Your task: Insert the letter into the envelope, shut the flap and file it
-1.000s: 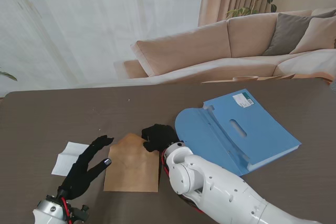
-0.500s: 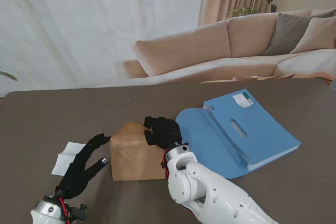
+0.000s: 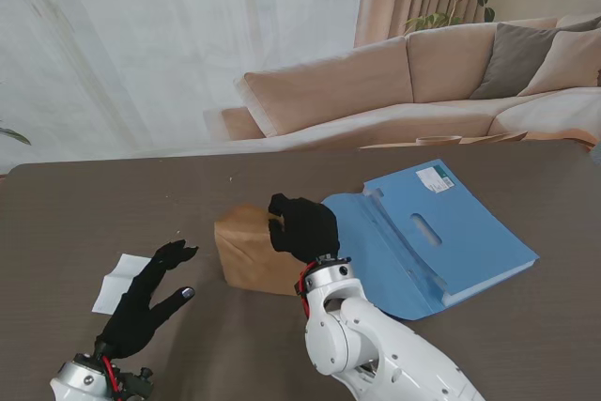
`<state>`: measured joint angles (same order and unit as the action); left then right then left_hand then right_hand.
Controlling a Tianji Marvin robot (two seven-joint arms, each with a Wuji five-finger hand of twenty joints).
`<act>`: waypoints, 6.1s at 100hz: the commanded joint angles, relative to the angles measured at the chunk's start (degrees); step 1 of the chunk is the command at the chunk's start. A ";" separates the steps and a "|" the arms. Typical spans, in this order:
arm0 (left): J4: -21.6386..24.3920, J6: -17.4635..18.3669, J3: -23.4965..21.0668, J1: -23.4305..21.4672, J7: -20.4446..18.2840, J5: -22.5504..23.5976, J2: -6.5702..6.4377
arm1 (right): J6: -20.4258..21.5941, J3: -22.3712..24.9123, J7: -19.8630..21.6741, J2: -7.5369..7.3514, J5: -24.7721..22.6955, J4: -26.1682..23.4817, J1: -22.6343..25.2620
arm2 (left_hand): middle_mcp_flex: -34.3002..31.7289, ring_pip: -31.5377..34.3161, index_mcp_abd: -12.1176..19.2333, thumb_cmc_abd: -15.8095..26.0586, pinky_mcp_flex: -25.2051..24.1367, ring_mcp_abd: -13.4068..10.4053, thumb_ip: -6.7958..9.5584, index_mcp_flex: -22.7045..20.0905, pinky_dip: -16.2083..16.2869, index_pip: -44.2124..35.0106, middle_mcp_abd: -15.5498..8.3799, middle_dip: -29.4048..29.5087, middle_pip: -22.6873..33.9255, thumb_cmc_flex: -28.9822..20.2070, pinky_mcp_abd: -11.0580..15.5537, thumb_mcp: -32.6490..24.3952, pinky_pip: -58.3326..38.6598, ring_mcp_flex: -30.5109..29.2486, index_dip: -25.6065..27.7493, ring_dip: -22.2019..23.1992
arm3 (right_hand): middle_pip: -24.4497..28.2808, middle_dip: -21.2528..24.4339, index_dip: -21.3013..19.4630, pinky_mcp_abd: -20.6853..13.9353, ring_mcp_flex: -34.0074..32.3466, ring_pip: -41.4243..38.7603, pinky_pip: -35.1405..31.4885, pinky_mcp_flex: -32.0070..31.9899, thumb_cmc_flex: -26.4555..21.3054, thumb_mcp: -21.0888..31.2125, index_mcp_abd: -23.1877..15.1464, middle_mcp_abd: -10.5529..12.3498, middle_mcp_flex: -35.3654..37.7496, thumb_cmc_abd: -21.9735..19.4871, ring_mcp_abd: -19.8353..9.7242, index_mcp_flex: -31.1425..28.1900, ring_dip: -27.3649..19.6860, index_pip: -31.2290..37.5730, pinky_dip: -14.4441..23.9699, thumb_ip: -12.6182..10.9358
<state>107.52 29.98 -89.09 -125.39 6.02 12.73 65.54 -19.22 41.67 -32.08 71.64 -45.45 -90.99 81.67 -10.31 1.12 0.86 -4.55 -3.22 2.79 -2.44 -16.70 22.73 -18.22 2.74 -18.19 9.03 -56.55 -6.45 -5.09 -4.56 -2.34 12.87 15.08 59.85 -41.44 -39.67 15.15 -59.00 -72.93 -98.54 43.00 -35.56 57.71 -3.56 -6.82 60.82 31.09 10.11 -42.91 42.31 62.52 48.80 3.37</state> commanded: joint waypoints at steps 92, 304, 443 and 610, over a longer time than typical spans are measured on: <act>-2.88 -20.09 -9.73 13.28 -23.06 47.00 -6.25 | 11.74 9.55 -4.80 -1.14 4.02 -7.35 13.84 | 0.00 1.47 -0.27 -7.35 -1.77 0.03 1.89 2.39 12.99 5.70 -3.07 -2.58 1.79 -2.54 -0.60 -3.52 -4.58 0.31 7.27 8.60 | 1.63 -2.07 -2.86 -0.84 -0.44 -2.55 -5.94 -0.01 -2.20 1.92 -0.16 -0.86 1.25 -0.35 0.58 0.83 1.84 1.95 1.08 -1.52; -13.84 -28.28 -1.54 20.21 -24.21 56.29 -7.33 | 12.13 8.64 -4.90 -0.98 4.19 -5.92 12.74 | 3.41 0.46 2.44 -13.77 -1.57 -0.32 1.07 -3.46 11.22 -5.05 -5.97 1.74 -7.93 -0.91 -0.76 -11.68 -4.35 0.27 18.68 1.35 | 3.37 -3.52 -5.77 -0.51 -0.15 -4.08 -5.80 -0.28 -1.19 3.59 -0.72 -0.25 1.00 -0.37 0.27 0.89 2.66 2.52 2.62 -2.83; -10.88 -18.18 -7.46 15.75 -12.80 44.81 -5.56 | 12.21 8.67 -5.02 -0.90 4.46 -5.85 12.76 | -50.62 28.15 -0.47 -15.31 12.12 10.34 0.44 -11.35 24.80 -31.65 3.43 -26.78 9.21 -16.48 -10.86 -10.45 -24.16 -31.31 48.32 22.06 | 3.72 -3.66 -6.06 -0.71 -0.43 -4.48 -6.07 0.10 -0.74 4.11 -0.81 -0.17 1.12 -0.11 0.30 0.83 2.74 2.68 3.28 -2.99; 10.72 -7.01 0.46 9.69 -2.87 33.21 -2.86 | 19.64 5.13 0.29 1.88 19.77 -3.94 6.80 | -48.90 47.93 -3.05 -18.06 12.67 14.32 -0.48 -23.58 27.80 -29.18 6.50 -29.08 9.60 -15.32 -14.34 -16.45 -64.13 -34.63 34.13 37.95 | 3.78 -1.87 -4.26 -1.04 -2.47 -5.12 -8.70 4.06 -4.04 2.93 2.14 0.32 -0.12 -0.61 0.53 4.18 2.51 6.02 1.21 -1.93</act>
<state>117.12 23.03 -88.93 -115.24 4.14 46.25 62.17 0.18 47.05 -32.64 73.05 -25.93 -94.43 88.42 -59.19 49.79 -3.46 -21.08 10.73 16.66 -2.43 -36.93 50.02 -47.09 9.51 -44.57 19.85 -70.36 -20.37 -19.09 -67.63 -39.12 47.43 50.58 61.93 -43.00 -43.21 15.22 -60.29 -76.59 -100.04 46.03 -37.95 59.73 -0.56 -6.79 61.37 31.42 10.12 -39.15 44.39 65.79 50.71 3.33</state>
